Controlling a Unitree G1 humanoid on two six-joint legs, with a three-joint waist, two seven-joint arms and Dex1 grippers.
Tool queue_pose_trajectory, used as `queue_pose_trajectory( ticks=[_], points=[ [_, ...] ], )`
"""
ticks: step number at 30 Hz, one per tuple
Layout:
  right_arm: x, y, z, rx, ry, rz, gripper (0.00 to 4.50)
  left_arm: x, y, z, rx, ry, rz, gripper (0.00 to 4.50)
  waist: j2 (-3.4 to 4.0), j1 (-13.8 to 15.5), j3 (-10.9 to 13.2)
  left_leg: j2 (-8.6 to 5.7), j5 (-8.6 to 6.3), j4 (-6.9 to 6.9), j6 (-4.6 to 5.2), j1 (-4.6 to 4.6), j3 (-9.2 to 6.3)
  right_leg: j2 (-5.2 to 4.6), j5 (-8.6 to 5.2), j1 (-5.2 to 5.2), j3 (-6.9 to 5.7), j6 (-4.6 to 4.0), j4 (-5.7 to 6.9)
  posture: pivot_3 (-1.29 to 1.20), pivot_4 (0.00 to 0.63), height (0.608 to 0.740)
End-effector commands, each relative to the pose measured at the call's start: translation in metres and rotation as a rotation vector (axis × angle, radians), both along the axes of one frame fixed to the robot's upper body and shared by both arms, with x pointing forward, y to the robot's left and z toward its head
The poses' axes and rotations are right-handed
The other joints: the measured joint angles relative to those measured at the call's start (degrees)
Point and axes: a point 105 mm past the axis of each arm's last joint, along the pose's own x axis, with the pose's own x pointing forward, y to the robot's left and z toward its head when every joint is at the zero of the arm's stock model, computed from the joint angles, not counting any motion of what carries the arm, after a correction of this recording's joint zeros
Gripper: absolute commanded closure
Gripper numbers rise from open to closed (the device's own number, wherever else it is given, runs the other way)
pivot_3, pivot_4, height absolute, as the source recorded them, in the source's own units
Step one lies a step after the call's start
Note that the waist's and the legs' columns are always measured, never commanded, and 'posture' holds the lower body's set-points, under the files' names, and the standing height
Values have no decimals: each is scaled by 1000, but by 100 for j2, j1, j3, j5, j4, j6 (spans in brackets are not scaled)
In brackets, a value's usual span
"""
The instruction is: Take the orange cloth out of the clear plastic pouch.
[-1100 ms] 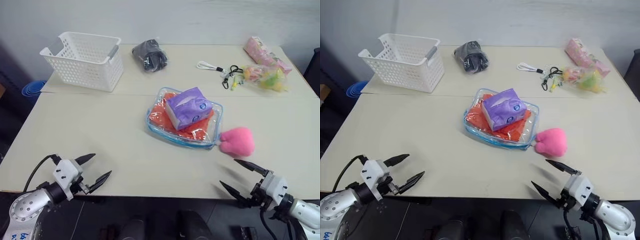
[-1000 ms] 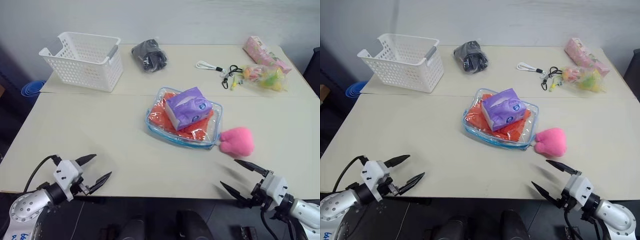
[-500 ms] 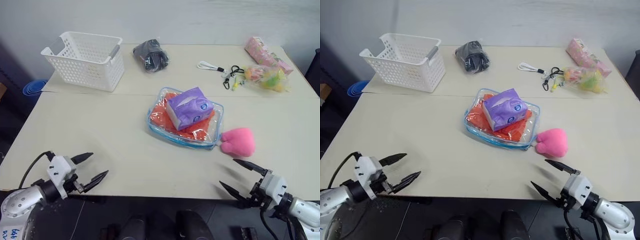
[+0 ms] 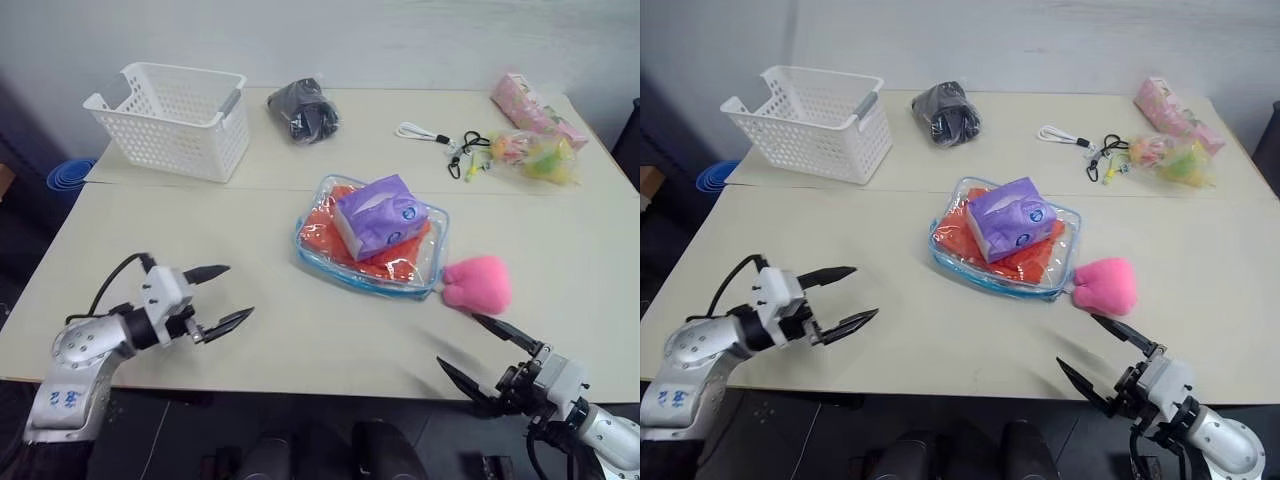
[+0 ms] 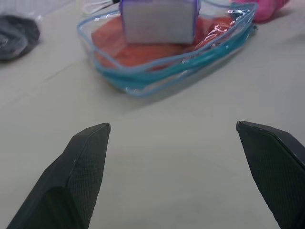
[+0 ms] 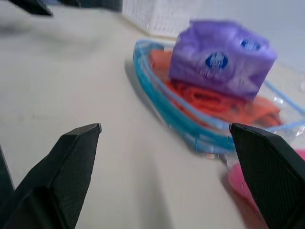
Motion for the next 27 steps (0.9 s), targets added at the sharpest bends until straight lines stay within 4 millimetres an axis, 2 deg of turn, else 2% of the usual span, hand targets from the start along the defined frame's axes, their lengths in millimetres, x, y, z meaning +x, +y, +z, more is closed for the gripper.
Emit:
queue_pose_trajectory(
  ticks=[1,4,5,7,9,10,12,17,24,27],
  points=[
    [0,1,27,41,-118,-58,0,29,-56,5,7,-62,-89,86,-4,51,-1,0,1,5,-1,-4,2,2,3,-1,2,5,0,0,150,740],
    [-1,6,27,22,-115,-51,0,60,-104,8,-25,-61,-87,86,-15,85,-6,-15,5,16,6,-11,7,6,16,-2,5,29,1,0,150,740],
    [-2,9,26,17,-109,-42,0,66,-113,8,-33,-56,-84,86,-17,83,-6,-19,8,18,11,-10,7,7,18,-1,4,33,3,0,150,740],
    [-7,15,20,-16,-90,-17,0,78,-144,12,-29,-87,-92,86,-19,64,-5,-18,10,17,14,-17,13,10,18,-8,7,34,2,0,150,740],
    [-7,16,18,-14,-85,-32,0,89,-162,15,-1,-121,-79,86,-25,60,-1,-15,10,11,15,-20,23,16,18,-17,12,35,2,0,150,740],
    [-8,16,18,-12,-84,-36,0,93,-165,15,20,-137,-71,86,-29,57,1,-13,10,11,15,-23,25,18,18,-18,12,35,3,0,150,740],
    [-8,17,17,-14,-82,-43,0,99,-171,14,45,-148,-71,664,-32,39,3,-12,11,11,16,-19,36,19,18,-20,13,35,-3,0,150,740],
    [-11,17,16,-21,-78,-71,0,95,-182,7,71,-142,-145,2230,-34,68,4,-10,19,11,9,-12,37,17,18,-19,22,35,2,0,150,740],
    [-14,15,12,-25,-66,-95,0,88,-189,7,-15,-102,-184,4435,-35,82,4,-15,20,14,10,-15,32,10,18,-17,20,35,0,0,150,740],
    [-15,14,8,-26,-53,-97,0,84,-179,13,-76,-106,-191,4476,-34,76,4,-14,20,13,10,-15,32,11,18,-17,19,36,0,0,150,740]
  ],
)
